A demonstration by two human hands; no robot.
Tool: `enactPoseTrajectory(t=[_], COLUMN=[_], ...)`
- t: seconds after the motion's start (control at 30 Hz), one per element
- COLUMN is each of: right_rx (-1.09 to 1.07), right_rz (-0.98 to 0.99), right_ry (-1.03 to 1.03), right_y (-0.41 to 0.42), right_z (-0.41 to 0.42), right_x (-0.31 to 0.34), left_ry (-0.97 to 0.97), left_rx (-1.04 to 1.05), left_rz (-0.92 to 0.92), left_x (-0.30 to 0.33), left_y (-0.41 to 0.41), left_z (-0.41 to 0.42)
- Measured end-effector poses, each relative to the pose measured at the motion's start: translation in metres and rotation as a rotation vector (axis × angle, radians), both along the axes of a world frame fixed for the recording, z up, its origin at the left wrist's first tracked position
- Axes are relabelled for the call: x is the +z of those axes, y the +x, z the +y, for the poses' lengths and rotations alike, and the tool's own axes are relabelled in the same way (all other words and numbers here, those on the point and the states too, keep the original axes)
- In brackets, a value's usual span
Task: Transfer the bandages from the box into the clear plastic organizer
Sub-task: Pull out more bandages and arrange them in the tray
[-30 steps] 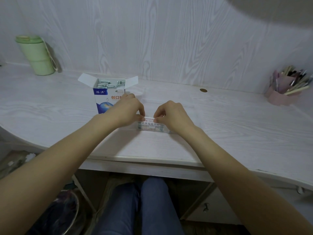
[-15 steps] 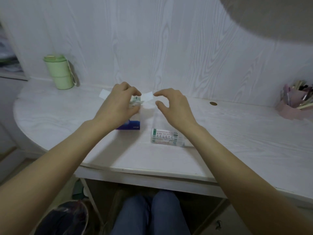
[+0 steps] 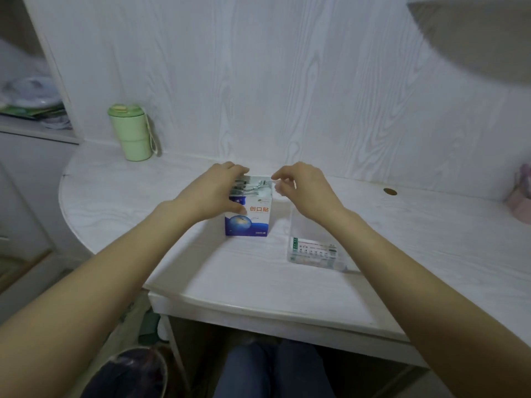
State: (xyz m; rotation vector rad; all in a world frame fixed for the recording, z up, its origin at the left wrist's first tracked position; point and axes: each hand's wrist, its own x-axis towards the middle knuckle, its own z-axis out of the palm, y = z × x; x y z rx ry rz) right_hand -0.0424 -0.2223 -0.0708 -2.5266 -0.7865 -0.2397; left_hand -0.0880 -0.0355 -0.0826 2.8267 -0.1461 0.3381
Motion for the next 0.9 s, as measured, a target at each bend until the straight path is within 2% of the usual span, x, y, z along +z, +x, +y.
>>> enactPoseTrajectory(t=[0.23,0.53,0.77,0.9], right_rx=[0.024,-0.024,0.081,0.161], right_rz=[-0.124,-0.467,-0.525,-0.401], right_ry=[-0.115,-0.402,-0.338,-0.262], right_y=[-0.009,-0.019,-0.020,-0.024], right_z=[0.015,0.030,0.024,0.017], right_x=[0.004,0.000,0.001,0.006], left_ry=[0.097,0.164,0.165,0.156], left_rx=[-0.012,-0.014,-0.004,-0.002], left_rz=[-0.188,-0.271,-0.257,-0.254], left_x=[-0.009,-0.014,-0.014,-0.015], left_y=[-0.029,-0.041,-0.039,-0.037], left_z=[-0.006,-0.012,-0.011,-0.011])
